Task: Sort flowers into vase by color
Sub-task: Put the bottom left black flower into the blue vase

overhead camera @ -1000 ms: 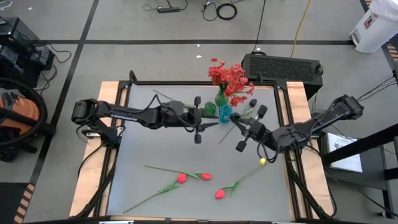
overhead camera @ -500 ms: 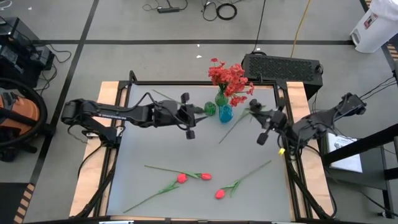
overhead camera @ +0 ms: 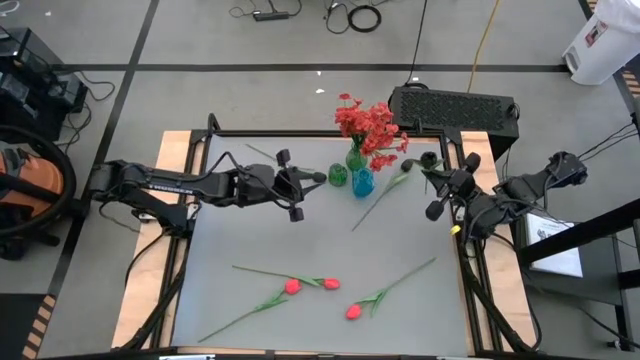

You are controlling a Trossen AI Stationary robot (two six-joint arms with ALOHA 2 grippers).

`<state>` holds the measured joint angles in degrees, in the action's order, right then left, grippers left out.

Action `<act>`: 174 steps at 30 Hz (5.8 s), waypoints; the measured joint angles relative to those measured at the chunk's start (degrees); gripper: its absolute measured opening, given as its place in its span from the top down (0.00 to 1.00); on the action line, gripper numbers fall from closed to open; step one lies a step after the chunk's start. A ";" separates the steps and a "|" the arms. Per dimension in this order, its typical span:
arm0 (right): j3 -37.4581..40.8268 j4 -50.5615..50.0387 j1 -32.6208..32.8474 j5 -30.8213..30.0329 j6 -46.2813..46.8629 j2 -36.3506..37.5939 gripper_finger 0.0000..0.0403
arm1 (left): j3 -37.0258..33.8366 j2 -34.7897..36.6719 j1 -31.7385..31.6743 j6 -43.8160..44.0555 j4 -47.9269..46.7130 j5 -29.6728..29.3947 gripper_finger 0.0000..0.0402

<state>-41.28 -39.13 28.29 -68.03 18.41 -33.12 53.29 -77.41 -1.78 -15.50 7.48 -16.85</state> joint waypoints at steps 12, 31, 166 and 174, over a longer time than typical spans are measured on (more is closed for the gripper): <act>16.64 23.51 -0.02 -0.50 -10.84 12.41 1.00 | -9.12 8.98 -2.76 2.63 0.97 -2.26 0.74; 40.35 86.81 -9.87 19.56 -38.99 14.35 1.00 | -12.82 12.66 -2.71 4.69 2.45 -2.73 0.74; 17.23 84.37 -29.14 32.29 -37.32 -24.53 0.35 | -12.76 12.59 -2.58 7.71 0.74 -1.15 0.74; 17.23 82.12 -29.07 31.90 -35.58 -24.22 0.35 | -12.76 12.59 -2.58 7.73 0.50 -1.15 0.74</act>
<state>-24.05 43.00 -0.78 -36.13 -17.17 -57.34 40.53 -64.82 -4.36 -7.77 7.98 -18.00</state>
